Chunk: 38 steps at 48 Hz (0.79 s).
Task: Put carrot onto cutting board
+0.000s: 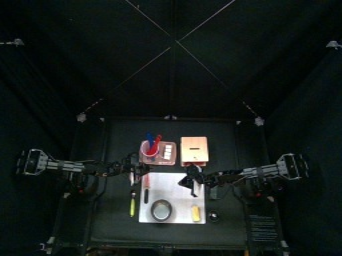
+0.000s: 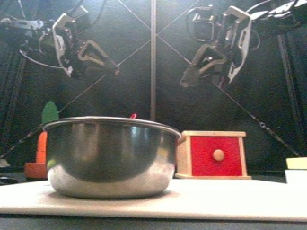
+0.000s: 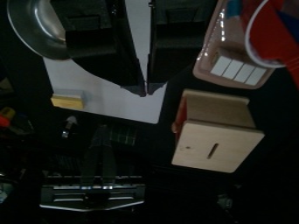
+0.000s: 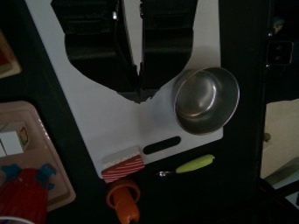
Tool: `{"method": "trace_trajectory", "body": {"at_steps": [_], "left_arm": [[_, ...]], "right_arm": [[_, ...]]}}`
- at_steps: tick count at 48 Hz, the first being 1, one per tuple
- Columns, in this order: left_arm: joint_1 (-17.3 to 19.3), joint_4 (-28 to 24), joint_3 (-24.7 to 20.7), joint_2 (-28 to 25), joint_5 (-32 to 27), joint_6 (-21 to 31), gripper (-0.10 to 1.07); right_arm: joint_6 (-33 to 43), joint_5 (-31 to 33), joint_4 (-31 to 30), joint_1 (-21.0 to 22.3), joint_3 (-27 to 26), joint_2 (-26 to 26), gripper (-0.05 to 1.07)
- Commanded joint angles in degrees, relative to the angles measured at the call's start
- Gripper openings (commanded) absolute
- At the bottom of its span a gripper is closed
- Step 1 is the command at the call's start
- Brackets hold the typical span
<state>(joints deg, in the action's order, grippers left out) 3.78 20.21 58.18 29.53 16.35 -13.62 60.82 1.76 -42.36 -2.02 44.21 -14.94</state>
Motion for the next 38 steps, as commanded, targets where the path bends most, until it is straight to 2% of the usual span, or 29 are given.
{"method": "trace_trajectory", "body": {"at_steps": [1,7,16,21,29,38], "left_arm": [[2.2,-1.1,1.0,3.5,0.1,-0.1,0.54],[5.8,-1.7,4.0,7.5,0.0,-0.1,0.54],[10.7,-2.2,7.5,12.7,-1.3,-0.1,0.54],[12.7,-2.4,8.6,14.2,-2.4,-0.1,0.54],[14.9,-2.3,9.7,14.9,-3.5,-0.1,0.54],[15.2,-2.3,9.8,14.9,-4.3,-0.2,0.54]], "right_arm": [[-0.2,-1.6,-1.8,0.5,-4.0,1.7,0.46],[-0.1,-4.0,-5.5,0.8,-7.4,5.4,0.6],[-0.1,-8.5,-9.3,2.2,-12.7,11.5,0.88],[-0.1,-10.1,-11.0,4.1,-15.1,14.7,0.96],[-0.1,-13.4,-13.6,8.4,-19.9,19.8,0.97],[0.0,-15.9,-17.7,10.3,-26.3,25.8,0.97]]}}
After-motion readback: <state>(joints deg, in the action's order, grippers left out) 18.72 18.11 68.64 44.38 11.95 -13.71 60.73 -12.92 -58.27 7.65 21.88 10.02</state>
